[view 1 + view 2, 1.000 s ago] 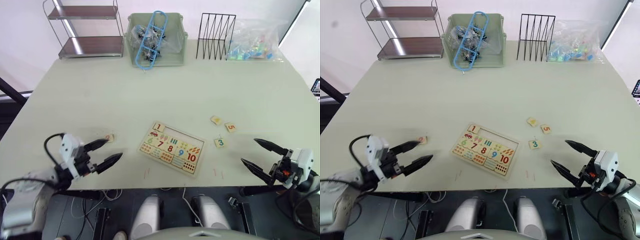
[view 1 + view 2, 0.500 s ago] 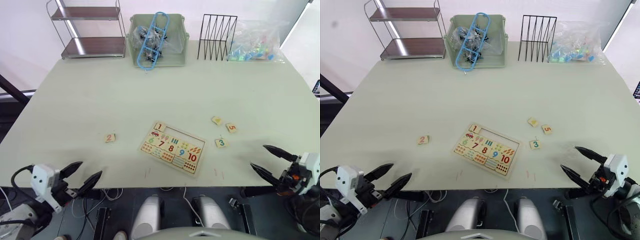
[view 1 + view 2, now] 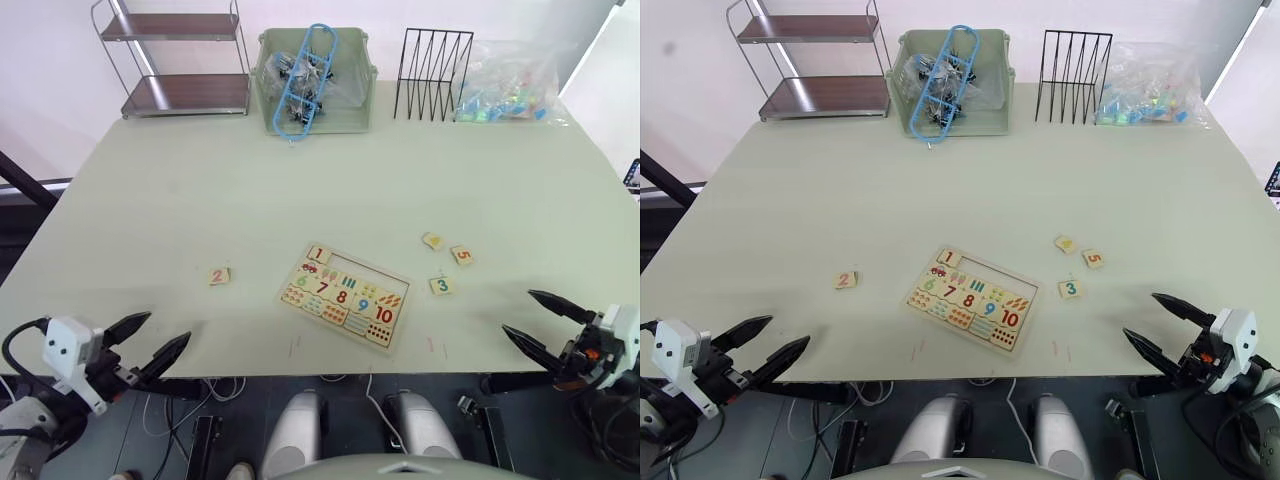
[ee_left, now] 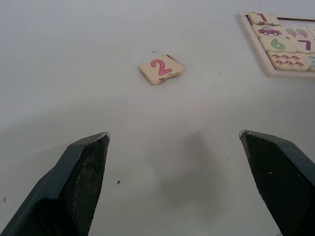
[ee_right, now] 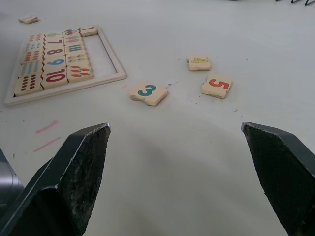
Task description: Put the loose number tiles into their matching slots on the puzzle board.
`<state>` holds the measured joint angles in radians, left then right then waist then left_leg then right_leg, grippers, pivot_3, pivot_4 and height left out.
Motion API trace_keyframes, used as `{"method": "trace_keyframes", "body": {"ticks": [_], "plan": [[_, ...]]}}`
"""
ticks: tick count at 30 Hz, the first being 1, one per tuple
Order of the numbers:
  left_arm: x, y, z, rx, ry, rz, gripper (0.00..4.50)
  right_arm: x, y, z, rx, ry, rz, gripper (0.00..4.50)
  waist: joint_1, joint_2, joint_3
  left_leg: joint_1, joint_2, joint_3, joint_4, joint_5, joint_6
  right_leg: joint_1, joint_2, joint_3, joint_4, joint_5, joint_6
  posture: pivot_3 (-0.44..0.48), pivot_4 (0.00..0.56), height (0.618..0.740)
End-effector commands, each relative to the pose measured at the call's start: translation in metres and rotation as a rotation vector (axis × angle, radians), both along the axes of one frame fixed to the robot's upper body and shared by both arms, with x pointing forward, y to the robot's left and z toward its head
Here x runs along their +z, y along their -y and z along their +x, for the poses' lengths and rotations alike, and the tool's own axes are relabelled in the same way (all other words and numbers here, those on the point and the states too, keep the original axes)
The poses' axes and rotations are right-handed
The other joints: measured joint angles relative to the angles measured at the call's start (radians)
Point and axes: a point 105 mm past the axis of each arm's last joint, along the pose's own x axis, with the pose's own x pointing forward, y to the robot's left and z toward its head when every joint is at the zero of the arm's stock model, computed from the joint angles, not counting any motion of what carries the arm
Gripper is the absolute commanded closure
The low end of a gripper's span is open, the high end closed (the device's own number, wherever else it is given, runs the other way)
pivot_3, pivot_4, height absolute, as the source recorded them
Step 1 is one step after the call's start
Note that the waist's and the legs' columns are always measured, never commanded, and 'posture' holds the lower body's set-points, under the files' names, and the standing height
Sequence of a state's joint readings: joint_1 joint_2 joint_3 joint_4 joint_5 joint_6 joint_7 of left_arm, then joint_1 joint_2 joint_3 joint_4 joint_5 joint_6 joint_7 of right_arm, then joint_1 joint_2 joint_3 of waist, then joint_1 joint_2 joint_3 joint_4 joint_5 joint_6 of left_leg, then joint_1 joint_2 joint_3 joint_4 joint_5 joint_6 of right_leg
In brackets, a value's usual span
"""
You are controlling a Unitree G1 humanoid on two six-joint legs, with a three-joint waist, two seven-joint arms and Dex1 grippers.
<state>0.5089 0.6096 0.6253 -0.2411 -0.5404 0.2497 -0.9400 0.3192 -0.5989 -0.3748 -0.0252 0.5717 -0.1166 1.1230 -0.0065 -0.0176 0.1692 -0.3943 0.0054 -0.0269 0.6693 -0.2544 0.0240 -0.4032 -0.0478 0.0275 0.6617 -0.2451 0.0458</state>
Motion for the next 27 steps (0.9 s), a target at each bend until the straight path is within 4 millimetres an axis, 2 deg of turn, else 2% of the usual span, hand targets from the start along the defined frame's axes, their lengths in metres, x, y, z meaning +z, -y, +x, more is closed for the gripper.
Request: {"method": "trace_keyframes", "body": {"ticks": [1,14,27], "plan": [[0.0056,-0.003,0.0025,-0.017,0.022,0.024,0.02,0.0108,0.0028,-0.0019,-0.014,0.054,-0.016,0.0,0.0,0.0,0.0,0.0,0.0,0.0,0.0,0.0,0.0,0.0,0.0,0.0,0.0,0.0,0.0,0.0,0.15,0.739],[0.0001,-0.0061,0.0102,-0.054,0.013,0.04,0.02,0.0151,-0.0017,-0.0044,-0.034,0.072,-0.012,0.0,-0.002,0.0,0.0,0.0,0.0,0.0,0.0,0.0,0.0,0.0,-0.001,0.0,0.0,0.0,0.0,0.0,0.15,0.739],[-0.0018,-0.0104,0.0113,-0.067,0.003,0.055,0.02,0.007,-0.0028,-0.0046,-0.046,0.068,0.0,0.0,-0.002,0.0,0.0,0.0,0.0,0.0,0.0,0.0,0.0,0.0,-0.004,0.0,0.0,0.0,0.0,0.0,0.15,0.739]]}}
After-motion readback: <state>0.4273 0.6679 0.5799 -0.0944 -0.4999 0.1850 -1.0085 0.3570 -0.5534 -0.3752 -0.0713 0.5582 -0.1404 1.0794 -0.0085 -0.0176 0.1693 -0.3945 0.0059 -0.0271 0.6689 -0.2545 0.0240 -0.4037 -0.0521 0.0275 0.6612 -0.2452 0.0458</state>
